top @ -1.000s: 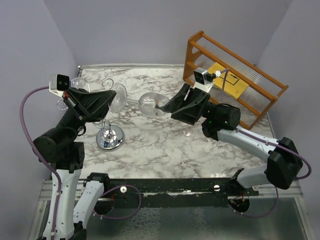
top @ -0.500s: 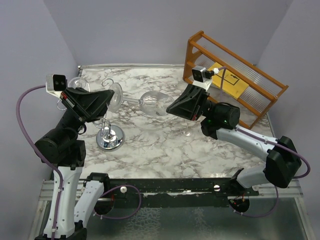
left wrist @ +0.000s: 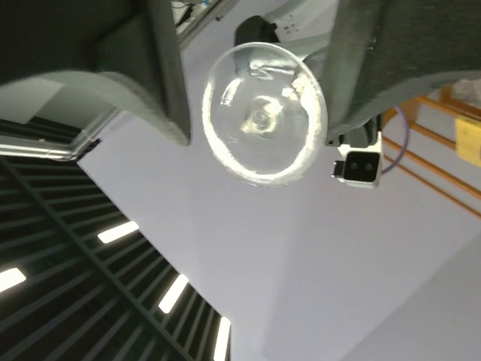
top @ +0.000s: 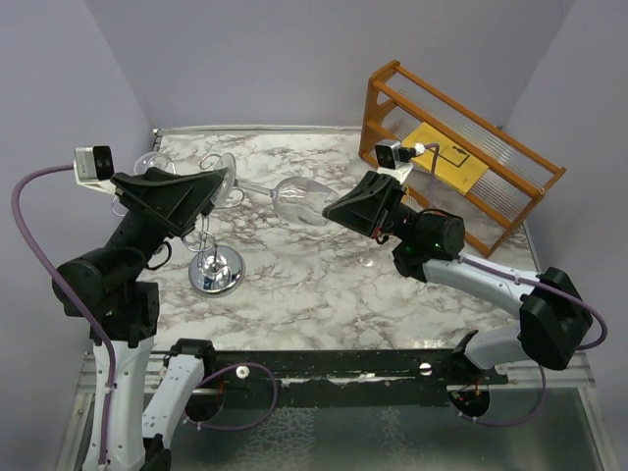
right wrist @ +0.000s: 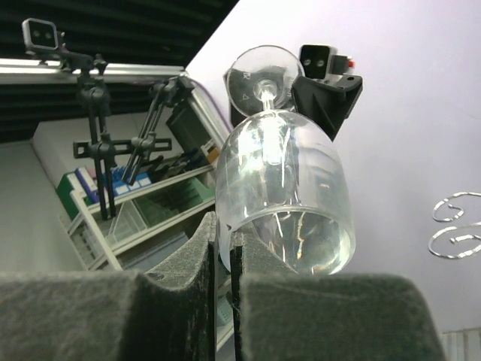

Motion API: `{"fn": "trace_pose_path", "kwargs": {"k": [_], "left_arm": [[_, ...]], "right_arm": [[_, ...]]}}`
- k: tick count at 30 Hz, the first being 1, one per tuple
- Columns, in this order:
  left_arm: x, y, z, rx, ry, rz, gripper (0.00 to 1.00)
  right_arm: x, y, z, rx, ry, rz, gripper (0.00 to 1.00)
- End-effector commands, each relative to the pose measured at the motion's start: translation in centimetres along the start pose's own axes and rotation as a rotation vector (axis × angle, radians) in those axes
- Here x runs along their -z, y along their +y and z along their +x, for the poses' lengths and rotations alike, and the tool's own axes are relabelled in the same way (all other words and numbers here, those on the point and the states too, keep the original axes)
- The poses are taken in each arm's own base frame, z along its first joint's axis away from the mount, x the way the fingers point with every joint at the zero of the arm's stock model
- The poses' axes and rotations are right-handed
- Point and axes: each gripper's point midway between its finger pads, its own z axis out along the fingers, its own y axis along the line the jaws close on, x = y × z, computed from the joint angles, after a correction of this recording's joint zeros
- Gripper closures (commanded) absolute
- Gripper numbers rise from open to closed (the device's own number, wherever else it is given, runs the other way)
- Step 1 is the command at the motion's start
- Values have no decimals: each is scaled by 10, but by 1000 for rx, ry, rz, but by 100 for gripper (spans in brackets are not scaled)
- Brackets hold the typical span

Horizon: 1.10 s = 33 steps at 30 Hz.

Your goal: Take the wine glass off the wine glass rack

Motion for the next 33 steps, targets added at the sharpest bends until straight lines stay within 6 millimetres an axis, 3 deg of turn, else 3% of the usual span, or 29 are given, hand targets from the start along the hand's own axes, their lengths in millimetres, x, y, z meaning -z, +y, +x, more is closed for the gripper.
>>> {"fn": "trace_pose_path", "kwargs": {"k": [1, 4, 5, 13, 17, 21, 25, 33], "left_arm": [[5, -4, 2, -119, -9, -15, 22], [7, 0, 0, -156, -29, -37, 2], [8, 1, -1, -173, -36, -54, 1], [28, 30, -22, -357, -143, -323, 1], [56, 41, -44, -465, -272, -507, 1], [89, 37, -68, -564, -425, -655, 1], [102, 33, -81, -633, -502, -687, 1], [96, 37, -91, -688, -510, -697, 1]], "right_arm": [[14, 63, -22, 191, -186, -246, 99], [18, 63, -25, 224, -214, -224, 99], [20, 63, -25, 232, -222, -209, 99], [32, 66, -25, 396, -234, -30, 99], [45, 51, -31, 489, -208, 241, 99], [70, 29, -38, 566, -125, 571, 99], [98, 19, -18, 587, 49, 733, 99], [152, 21, 38, 457, 427, 921, 99]]}}
